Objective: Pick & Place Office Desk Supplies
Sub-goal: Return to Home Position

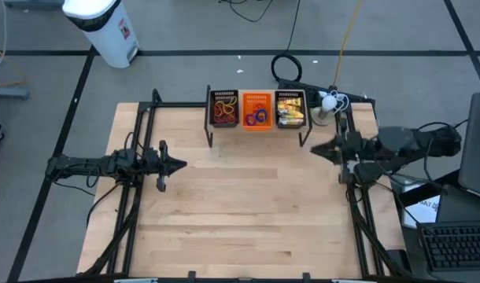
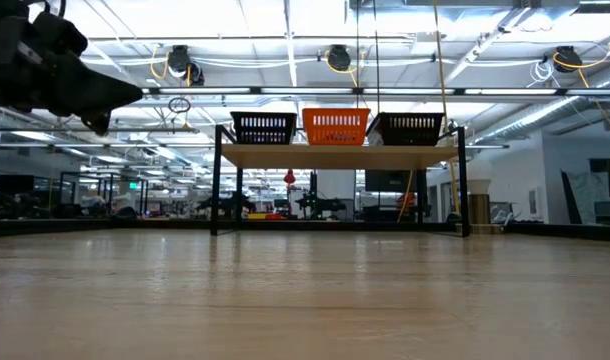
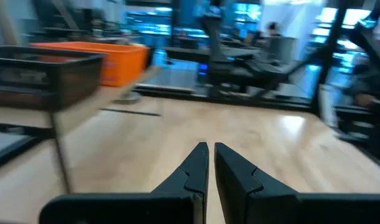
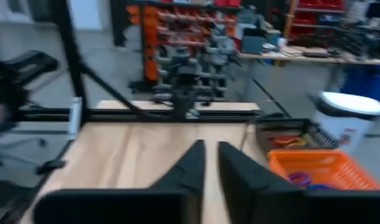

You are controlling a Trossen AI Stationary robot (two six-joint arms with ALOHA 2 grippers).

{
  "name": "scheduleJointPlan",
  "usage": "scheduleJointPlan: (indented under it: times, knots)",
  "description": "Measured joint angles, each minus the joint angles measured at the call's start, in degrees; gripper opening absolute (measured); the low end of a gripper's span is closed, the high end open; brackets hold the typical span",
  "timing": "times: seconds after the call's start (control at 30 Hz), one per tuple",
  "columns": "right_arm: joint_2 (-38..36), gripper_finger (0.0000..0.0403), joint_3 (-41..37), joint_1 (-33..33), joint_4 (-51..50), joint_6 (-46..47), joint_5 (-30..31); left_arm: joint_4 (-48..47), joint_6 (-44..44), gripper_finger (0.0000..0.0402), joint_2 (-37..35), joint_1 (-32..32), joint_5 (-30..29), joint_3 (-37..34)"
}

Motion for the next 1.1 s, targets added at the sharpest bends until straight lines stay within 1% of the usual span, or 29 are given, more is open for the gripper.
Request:
scheduleJointPlan:
  times: [0.03,0.1,0.17,0.23,0.37,0.43,0.57,0.77,0.93,1.03,1.1]
  knots:
    - [-3.04,0.0016,-3.69,1.21,1.67,0.07,0.13,0.11,0.00,0.0026,-0.01,0.00,-1.79,0.16]
    - [-8.43,0.0014,-9.72,2.60,4.08,1.31,0.24,-0.53,-0.07,0.0023,0.00,0.00,-3.80,0.86]
    - [-12.88,0.0010,-14.60,2.96,6.50,1.91,0.28,-1.33,-0.01,0.0014,0.02,0.00,-4.06,2.39]
    - [-16.48,0.0003,-18.39,3.05,9.19,1.48,0.25,-3.11,0.82,0.0004,-0.01,-0.02,-4.06,5.13]
    - [-21.65,0.0003,-24.29,3.09,13.77,0.65,0.19,-7.76,3.66,0.0004,-0.13,-0.94,-4.25,10.73]
    - [-23.36,0.0001,-26.92,3.09,15.99,-0.01,-0.34,-7.81,6.05,0.0002,-0.87,-1.46,-4.58,12.34]
    - [-26.02,0.0001,-31.73,3.09,18.19,-0.70,-2.72,-6.63,8.67,0.0003,-3.09,-1.73,-6.93,12.71]
    - [-29.88,0.0001,-36.77,3.09,19.81,0.84,-2.98,-7.35,8.65,0.0004,-3.04,-2.31,-7.12,12.46]
    - [-32.94,0.0001,-39.11,3.09,19.96,3.23,-4.60,-7.38,9.52,0.0003,-3.04,-3.12,-7.54,12.46]
    - [-33.72,0.0001,-40.76,3.07,20.30,3.68,-4.35,-7.21,8.18,0.0002,-2.80,-3.26,-7.51,12.01]
    - [-33.77,0.0001,-42.29,3.07,22.38,3.78,-4.48,-7.89,6.67,0.0002,-1.67,-3.26,-7.53,10.68]
